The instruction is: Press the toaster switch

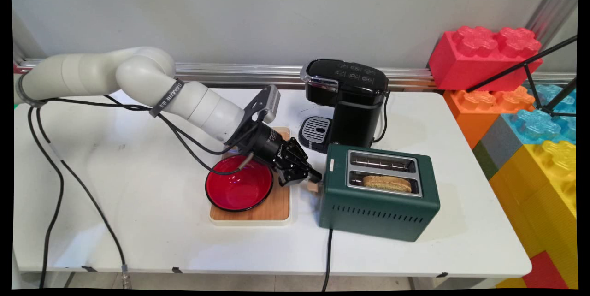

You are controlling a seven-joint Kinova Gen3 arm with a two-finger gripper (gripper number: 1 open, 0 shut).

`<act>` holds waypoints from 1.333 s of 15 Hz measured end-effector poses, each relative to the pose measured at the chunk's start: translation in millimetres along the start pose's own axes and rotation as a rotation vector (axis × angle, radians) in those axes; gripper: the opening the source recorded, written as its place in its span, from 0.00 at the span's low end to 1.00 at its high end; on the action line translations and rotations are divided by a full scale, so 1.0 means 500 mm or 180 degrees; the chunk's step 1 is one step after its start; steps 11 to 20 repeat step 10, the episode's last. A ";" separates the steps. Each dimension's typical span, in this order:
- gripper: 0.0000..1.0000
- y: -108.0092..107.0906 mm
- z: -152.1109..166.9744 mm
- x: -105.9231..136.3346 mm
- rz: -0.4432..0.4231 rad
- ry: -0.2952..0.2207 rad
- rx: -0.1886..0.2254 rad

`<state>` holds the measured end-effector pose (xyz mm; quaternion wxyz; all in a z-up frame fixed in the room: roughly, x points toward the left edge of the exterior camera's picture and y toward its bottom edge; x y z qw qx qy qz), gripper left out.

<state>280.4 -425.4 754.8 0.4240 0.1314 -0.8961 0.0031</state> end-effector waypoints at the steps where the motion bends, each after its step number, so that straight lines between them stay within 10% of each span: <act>1: 0.00 0.000 0.000 -0.001 -0.0001 -0.0001 0.0000; 20: 0.00 0.004 -0.015 0.006 -0.0002 0.0005 0.0005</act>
